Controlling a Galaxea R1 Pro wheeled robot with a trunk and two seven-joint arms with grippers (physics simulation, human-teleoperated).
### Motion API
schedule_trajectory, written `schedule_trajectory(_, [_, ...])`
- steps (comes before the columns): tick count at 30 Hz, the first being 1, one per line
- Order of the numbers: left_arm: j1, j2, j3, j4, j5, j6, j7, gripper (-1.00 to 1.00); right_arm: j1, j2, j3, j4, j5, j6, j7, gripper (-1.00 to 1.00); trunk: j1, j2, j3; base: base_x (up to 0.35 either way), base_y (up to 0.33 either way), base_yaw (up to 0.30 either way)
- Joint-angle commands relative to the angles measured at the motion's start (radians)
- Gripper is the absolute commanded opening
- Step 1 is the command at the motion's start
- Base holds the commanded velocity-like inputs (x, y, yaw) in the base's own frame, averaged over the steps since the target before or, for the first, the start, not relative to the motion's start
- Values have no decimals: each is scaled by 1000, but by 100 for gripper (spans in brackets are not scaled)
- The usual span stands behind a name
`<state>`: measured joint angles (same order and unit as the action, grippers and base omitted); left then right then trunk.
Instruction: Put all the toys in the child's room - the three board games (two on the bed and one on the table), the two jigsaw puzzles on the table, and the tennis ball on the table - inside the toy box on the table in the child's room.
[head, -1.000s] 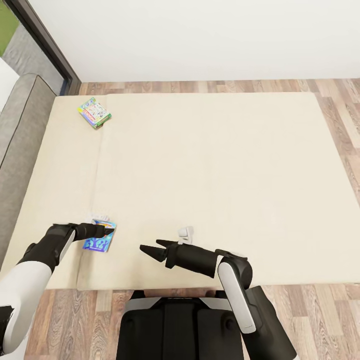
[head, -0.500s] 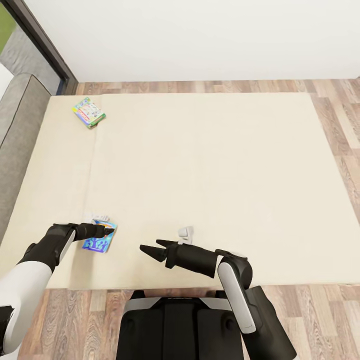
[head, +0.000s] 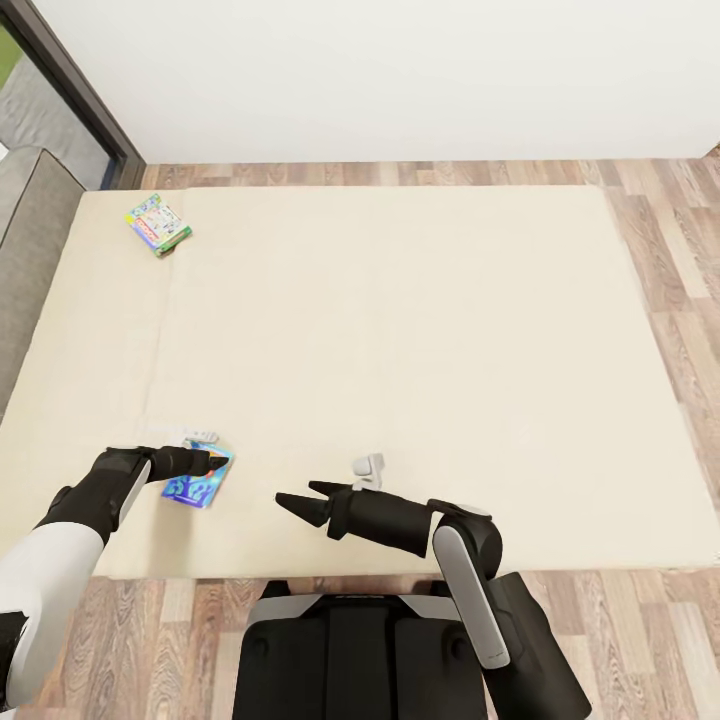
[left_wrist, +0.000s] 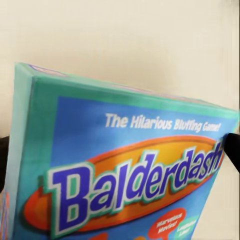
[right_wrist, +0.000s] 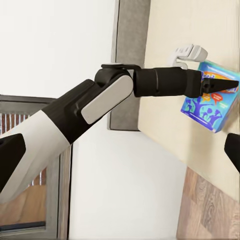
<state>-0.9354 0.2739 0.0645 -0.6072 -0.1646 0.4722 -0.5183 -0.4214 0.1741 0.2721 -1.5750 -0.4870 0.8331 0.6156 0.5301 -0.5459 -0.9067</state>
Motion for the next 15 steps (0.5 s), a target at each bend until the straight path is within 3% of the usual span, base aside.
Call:
schedule_trajectory(1, [0,-1,6,-2,-10,5,-9,100,0,0,-1,0,-2,6,1,100,0,-1,-1,0,-233,0])
schedule_trajectory(15, [0,-2,6,-2,-10,6,-8,100,0,0,-1,0,-2,6,1,100,0,-1,-1,0,-91,0])
